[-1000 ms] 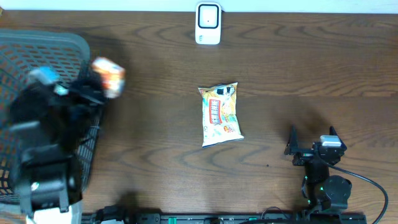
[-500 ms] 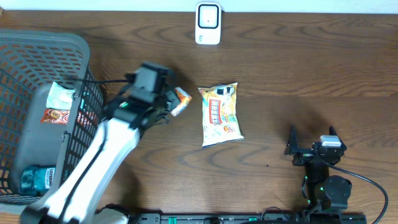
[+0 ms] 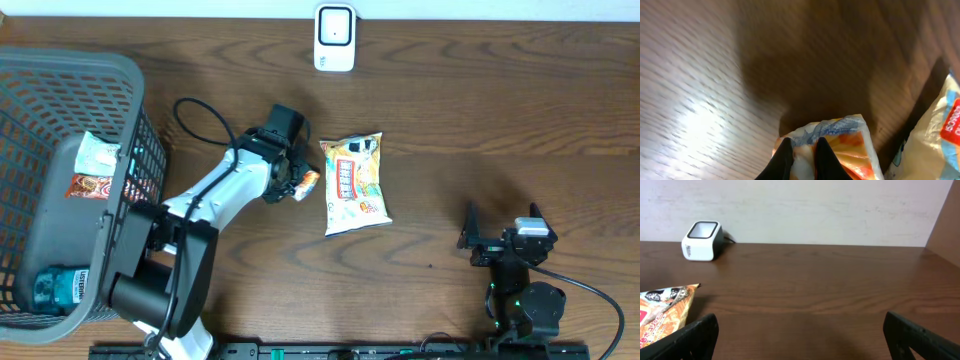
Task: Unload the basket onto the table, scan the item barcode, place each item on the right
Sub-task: 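Grasp the small orange box and place it beside the snack bag, then reach the left gripper into the basket and grasp the teal bottle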
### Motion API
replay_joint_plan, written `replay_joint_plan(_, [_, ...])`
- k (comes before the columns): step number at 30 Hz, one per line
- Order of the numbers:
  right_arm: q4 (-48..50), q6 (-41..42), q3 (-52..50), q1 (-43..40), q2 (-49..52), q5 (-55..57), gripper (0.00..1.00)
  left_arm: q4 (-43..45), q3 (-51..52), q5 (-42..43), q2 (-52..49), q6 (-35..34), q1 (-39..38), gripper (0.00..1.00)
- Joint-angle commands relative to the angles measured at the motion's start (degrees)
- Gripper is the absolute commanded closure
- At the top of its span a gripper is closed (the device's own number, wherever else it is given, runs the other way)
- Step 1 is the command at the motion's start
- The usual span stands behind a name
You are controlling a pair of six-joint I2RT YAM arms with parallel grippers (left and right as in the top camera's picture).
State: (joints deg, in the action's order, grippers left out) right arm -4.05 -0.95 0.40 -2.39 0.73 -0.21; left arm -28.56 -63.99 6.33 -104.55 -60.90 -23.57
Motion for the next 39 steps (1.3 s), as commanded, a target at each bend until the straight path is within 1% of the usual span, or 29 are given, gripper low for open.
replay_joint_plan(1, [-0.3,-0.9,0.0,-0.4,-0.1,0.0,0.01,-0.1,0.0,1.6,-0.1,-8.4,-1.1,0.92])
replay_joint_plan(2, [-0.3,-0.9,0.0,-0.4,-0.1,0.1,0.01,-0.1,0.0,1.6,-0.1,-10.7,-1.4,0.92])
replay_joint_plan(3, [-0.3,-0.9,0.0,-0.4,-0.1,0.1,0.01,-0.1,0.0,1.6,-0.1,-12.8,-1.6,0.88])
replay_joint_plan(4, [-0.3,-0.9,0.0,-0.4,-0.1,0.1,0.01,-0.1,0.0,1.6,-0.1,-14.5,-1.9,0.78])
replay_joint_plan(5, [-0.3,-0.9,0.0,-0.4,-0.1,0.1,0.01,0.0,0.0,1.6,-0.1,-15.0,-2.1,0.74])
replay_joint_plan(6, [-0.3,-0.9,0.0,-0.4,-0.1,0.1,0.01,0.0,0.0,1.6,0.0,-15.0,-2.3,0.65])
replay_joint_plan(7, [-0.3,-0.9,0.0,-0.4,-0.1,0.1,0.01,-0.2,0.0,1.6,0.0,-15.0,-2.6,0.53])
replay_joint_plan(9, [-0.3,-0.9,0.0,-0.4,-0.1,0.1,0.01,-0.5,0.0,1.6,0.2,-14.8,-2.6,0.37])
replay_joint_plan(11, [-0.3,-0.9,0.0,-0.4,-0.1,0.1,0.01,-0.9,-0.2,0.9,0.9,-14.3,-2.5,0.28])
replay_joint_plan(14, [-0.3,-0.9,0.0,-0.4,-0.1,0.1,0.01,-1.1,-1.5,-0.6,4.8,-9.5,-1.8,0.22])
replay_joint_plan(16, [-0.3,-0.9,0.0,-0.4,-0.1,0.1,0.01,-1.1,-3.1,-1.5,8.2,-4.3,-1.1,0.2])
replay_joint_plan(18, [-0.3,-0.9,0.0,-0.4,-0.1,0.1,0.01,-1.2,-4.7,-1.9,11.6,0.7,-0.2,0.12])
replay_joint_plan(19, [-0.3,-0.9,0.0,-0.4,-0.1,0.1,0.01,-1.4,-5.7,-2.4,13.7,3.3,0.3,0.06])
replay_joint_plan(20, [-0.3,-0.9,0.0,-0.4,-0.1,0.1,0.01,-2.1,-6.7,-3.3,15.8,5.3,0.9,0.02])
replay_joint_plan(26, [-0.3,-0.9,0.0,-0.4,-0.1,0.1,0.01,-5.1,-11.3,-10.4,26.9,13.5,5.7,0.0])
replay_joint_plan(31, [-0.3,-0.9,0.0,-0.4,-0.1,0.1,0.01,-5.3,-14.1,-12.1,34.1,19.4,12.0,0.0])
replay_joint_plan(35, [-0.3,-0.9,0.0,-0.4,-0.1,0.1,0.01,-8.2,-16.8,-15.3,37.7,22.3,19.1,0.0])
replay_joint_plan(39, [-0.3,-0.9,0.0,-0.4,-0.1,0.1,0.01,-12.9,-18.1,-19.8,39.5,22.8,28.4,0.02])
